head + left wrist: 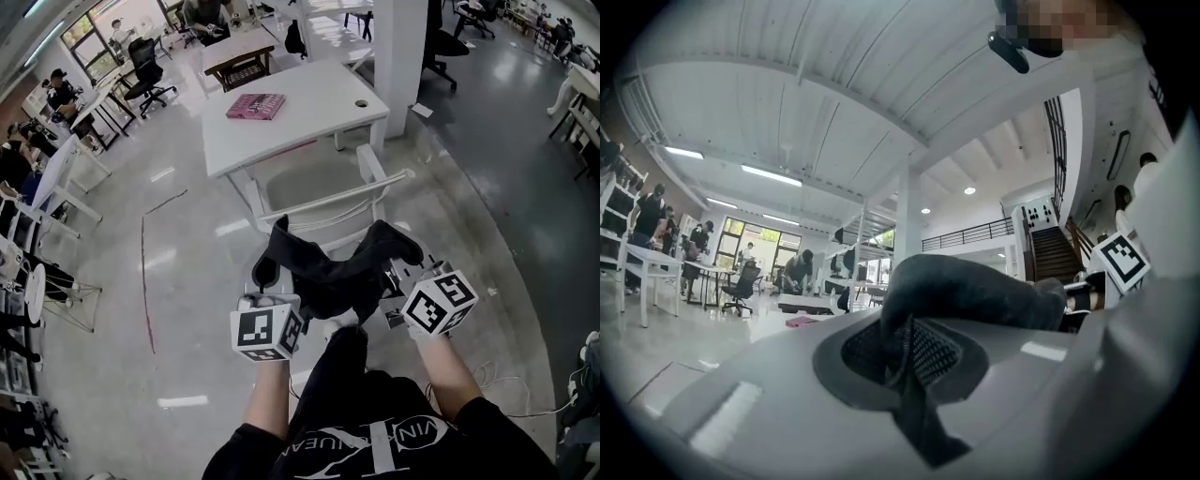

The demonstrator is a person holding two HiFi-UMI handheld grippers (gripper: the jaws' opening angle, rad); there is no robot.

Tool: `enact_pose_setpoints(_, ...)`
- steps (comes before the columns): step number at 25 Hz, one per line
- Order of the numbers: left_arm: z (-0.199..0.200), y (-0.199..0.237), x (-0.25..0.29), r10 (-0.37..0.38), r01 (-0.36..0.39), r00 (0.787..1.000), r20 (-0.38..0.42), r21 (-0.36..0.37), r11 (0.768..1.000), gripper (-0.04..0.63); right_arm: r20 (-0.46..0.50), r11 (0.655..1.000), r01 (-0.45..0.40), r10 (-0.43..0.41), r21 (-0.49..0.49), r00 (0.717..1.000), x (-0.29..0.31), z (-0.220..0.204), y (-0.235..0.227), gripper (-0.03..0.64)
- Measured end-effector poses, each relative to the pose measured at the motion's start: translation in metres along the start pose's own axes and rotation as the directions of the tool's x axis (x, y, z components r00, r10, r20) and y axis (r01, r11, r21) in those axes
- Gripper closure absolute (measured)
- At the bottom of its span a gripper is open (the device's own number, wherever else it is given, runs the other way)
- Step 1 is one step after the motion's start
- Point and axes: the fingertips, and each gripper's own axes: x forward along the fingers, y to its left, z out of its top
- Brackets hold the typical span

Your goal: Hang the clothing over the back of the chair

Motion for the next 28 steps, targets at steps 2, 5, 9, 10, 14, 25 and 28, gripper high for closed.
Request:
enact_pose_setpoints(2, 0.010, -0.005, 0.004, -0.030, 0.030, 0.999, 0.011, 0.024, 0.999, 0.572, 0.013, 1.000, -0.017, 0.017, -0.004, 1.000, 0.006, 0.009, 0.007, 0.591)
enact_pose_setpoints(5, 0.021, -0.010, 0.010, -0.067, 0.065, 0.997, 0.025, 0.050, 0.997, 0.572, 0.030, 0.999, -0.045, 0.045, -0.019, 0.999, 0.017, 0.020, 0.013, 0.591)
enact_pose_setpoints(9, 0.037, -0.011, 0.038, -0.132, 0.131, 0.991, 0.028, 0.039, 0.991, 0.573, 0.057, 0.998, -0.067, 0.067, -0.012, 0.996, 0.044, 0.042, 0.006, 0.591)
enact_pose_setpoints(10, 0.044, -0.010, 0.050, -0.146, 0.145, 0.989, 0.020, 0.033, 0.989, 0.572, 0.064, 0.997, -0.075, 0.076, -0.007, 0.995, 0.055, 0.051, 0.003, 0.591)
enact_pose_setpoints(14, 0.087, -0.015, 0.092, -0.234, 0.234, 0.971, 0.044, 0.003, 0.972, 0.572, 0.105, 0.990, -0.139, 0.140, -0.010, 0.985, 0.099, 0.097, 0.005, 0.591)
enact_pose_setpoints(25, 0.133, 0.029, 0.204, -0.274, 0.243, 0.948, 0.160, 0.186, 0.952, 0.572, 0.175, 0.978, -0.063, 0.098, -0.197, 0.980, 0.197, 0.156, -0.030, 0.591)
enact_pose_setpoints(28, 0.115, 0.047, 0.226, -0.242, 0.210, 0.962, 0.129, 0.220, 0.953, 0.572, 0.145, 0.984, -0.016, 0.043, -0.179, 0.989, 0.221, 0.142, -0.053, 0.591)
